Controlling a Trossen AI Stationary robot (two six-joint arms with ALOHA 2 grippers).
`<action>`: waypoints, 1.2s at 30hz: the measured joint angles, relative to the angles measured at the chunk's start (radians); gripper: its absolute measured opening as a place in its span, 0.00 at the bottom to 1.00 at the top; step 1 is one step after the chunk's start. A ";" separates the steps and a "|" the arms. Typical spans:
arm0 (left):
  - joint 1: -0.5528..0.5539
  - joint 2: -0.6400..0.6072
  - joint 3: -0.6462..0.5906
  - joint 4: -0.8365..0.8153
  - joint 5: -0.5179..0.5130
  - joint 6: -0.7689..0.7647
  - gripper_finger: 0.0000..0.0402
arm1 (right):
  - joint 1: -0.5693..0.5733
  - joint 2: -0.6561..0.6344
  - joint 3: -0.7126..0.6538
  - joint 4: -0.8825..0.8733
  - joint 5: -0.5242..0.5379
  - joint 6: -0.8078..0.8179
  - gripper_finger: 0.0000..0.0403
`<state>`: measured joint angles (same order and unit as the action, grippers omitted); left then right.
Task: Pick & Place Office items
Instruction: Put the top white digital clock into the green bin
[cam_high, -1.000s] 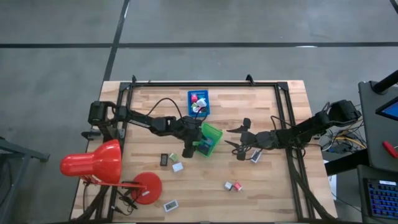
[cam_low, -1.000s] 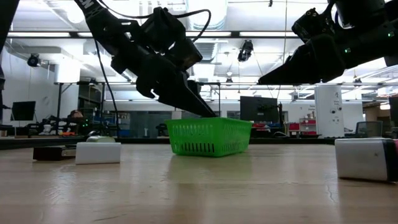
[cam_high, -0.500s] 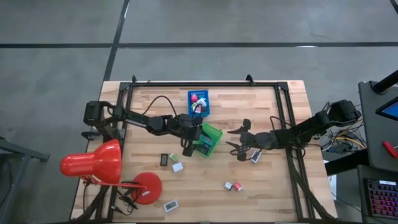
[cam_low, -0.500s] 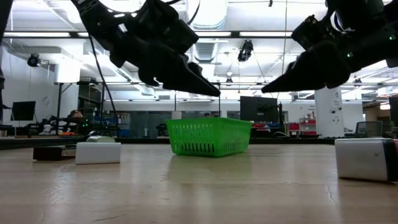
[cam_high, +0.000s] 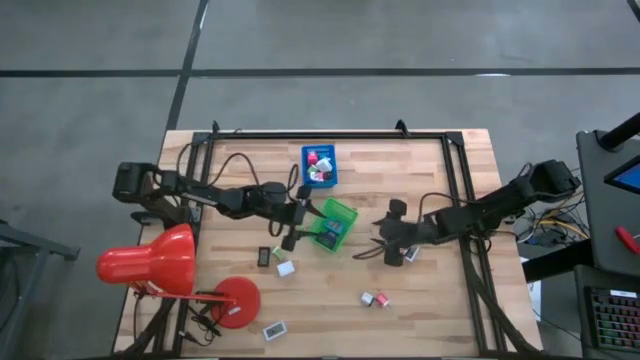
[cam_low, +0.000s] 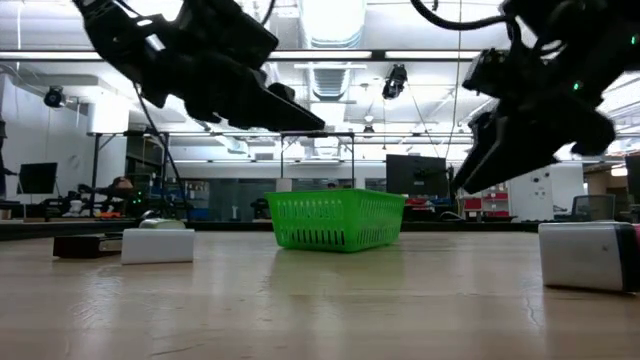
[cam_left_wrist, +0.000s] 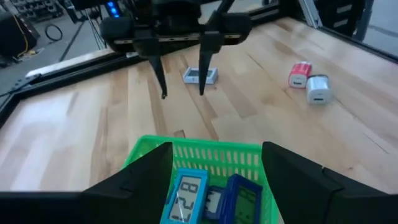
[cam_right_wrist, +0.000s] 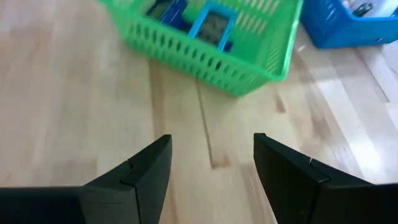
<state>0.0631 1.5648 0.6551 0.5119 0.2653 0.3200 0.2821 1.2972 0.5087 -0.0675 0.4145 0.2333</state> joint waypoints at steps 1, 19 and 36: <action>0.000 -0.010 -0.006 0.009 0.000 -0.001 0.62 | 0.010 0.000 0.030 -0.064 -0.001 0.000 0.55; 0.000 -0.081 -0.068 0.005 -0.003 -0.047 0.62 | 0.067 0.000 0.226 -0.433 -0.005 0.957 0.55; 0.000 -0.093 -0.096 0.008 -0.002 0.011 0.62 | 0.155 0.000 0.210 -0.449 -0.128 1.277 0.55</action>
<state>0.0631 1.4715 0.5588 0.5197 0.2634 0.3309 0.4369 1.2976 0.7187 -0.5161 0.2868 1.5107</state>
